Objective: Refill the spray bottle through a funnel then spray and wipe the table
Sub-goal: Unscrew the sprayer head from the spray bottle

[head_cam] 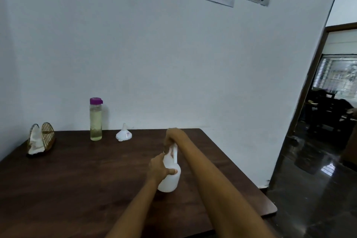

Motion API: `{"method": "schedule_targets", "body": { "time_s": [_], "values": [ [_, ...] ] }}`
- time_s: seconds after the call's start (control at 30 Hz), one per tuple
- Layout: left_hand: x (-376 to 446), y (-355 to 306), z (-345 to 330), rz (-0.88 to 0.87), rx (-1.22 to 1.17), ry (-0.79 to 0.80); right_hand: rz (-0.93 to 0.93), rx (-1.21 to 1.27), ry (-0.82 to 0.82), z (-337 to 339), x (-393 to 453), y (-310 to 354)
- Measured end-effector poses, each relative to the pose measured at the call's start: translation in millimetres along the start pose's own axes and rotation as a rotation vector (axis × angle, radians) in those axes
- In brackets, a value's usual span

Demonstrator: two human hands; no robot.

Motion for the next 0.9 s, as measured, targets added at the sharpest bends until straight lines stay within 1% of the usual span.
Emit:
{"method": "schedule_targets", "body": {
  "time_s": [0.1, 0.2, 0.37, 0.43, 0.5, 0.63, 0.73, 0.8, 0.9],
  "values": [
    [9, 3, 3, 0.009, 0.012, 0.002, -0.015, -0.041, 0.098, 3, -1, 8],
    [19, 2, 3, 0.020, 0.028, 0.048, -0.011, -0.070, 0.116, 3, 0, 10],
    [27, -2, -1, 0.025, 0.055, 0.121, 0.054, -0.141, 0.031, 6, 3, 12],
    [27, -4, -2, 0.018, 0.046, 0.130, 0.121, -0.220, -0.057, 9, 3, 18],
    [25, -6, -2, 0.017, 0.032, 0.123, 0.173, -0.277, -0.126, 12, 1, 22],
    [17, -8, -2, 0.054, 0.017, 0.098, 0.252, -0.287, -0.122, 11, -4, 22],
    [11, -8, -1, 0.070, -0.025, 0.073, 0.324, -0.324, -0.212, 12, -15, 24],
    [8, -6, -1, 0.095, -0.013, 0.062, 0.421, -0.258, -0.251, 10, -24, 25],
    [4, -9, -1, 0.099, -0.025, 0.055, 0.501, 0.051, -0.220, 14, -41, 16]
  ]
}}
Point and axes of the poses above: each hand's wrist, its own x-axis towards the middle knuckle, its own z-axis out of the back of the hand, y = z × x, the point moved 9 cm from there along x, towards the middle knuckle, and after that the axes turned 6 degrees about -y, right-handed, at the moved point
